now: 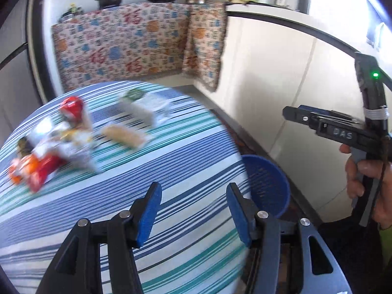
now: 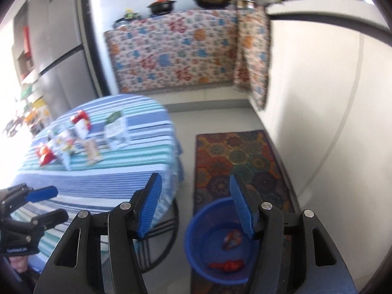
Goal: Collect trash
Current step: 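Return both tools over the table toward the remaining wrappers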
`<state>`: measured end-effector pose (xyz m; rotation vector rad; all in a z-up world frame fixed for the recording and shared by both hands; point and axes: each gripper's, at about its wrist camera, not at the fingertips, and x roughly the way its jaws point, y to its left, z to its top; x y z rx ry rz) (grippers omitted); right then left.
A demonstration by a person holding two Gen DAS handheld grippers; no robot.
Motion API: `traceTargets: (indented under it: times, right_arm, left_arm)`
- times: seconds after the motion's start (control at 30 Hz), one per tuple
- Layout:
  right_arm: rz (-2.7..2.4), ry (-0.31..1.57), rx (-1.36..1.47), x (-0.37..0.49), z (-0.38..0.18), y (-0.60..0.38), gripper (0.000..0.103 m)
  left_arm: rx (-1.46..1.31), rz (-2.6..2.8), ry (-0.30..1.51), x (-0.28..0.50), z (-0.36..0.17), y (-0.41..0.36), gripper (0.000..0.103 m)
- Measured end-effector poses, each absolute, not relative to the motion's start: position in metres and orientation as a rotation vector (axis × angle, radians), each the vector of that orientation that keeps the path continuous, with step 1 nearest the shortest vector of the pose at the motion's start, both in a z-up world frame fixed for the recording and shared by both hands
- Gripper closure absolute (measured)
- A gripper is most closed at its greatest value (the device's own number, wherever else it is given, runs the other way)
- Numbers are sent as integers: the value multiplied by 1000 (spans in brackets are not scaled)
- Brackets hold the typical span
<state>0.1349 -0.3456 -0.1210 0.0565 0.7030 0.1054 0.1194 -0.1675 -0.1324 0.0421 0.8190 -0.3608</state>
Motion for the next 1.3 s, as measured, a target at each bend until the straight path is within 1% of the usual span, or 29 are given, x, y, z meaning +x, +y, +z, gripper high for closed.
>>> traceTargets:
  times: [0.13, 0.27, 0.5, 0.7, 1.07, 1.17, 1.3]
  right_arm:
    - [233, 718, -12, 139, -128, -279, 43]
    - [362, 756, -57, 144, -142, -218, 43]
    - [450, 849, -134, 159, -174, -163, 43]
    - [473, 906, -156, 170, -190, -150, 43]
    - [481, 921, -166, 181, -188, -144, 42]
    - [508, 928, -172, 195, -188, -134, 45]
    - [546, 918, -190, 214, -188, -120, 53]
  left_arm:
    - [-18, -248, 849, 116, -144, -102, 47]
    - [-56, -167, 865, 114, -153, -52, 47]
    - [-74, -112, 915, 127, -170, -6, 47]
    - [-11, -91, 918, 141, -177, 9, 47]
    - [39, -134, 914, 189, -177, 27, 45]
    - [50, -145, 913, 200, -177, 25, 45]
    - [73, -163, 908, 204, -177, 20, 45]
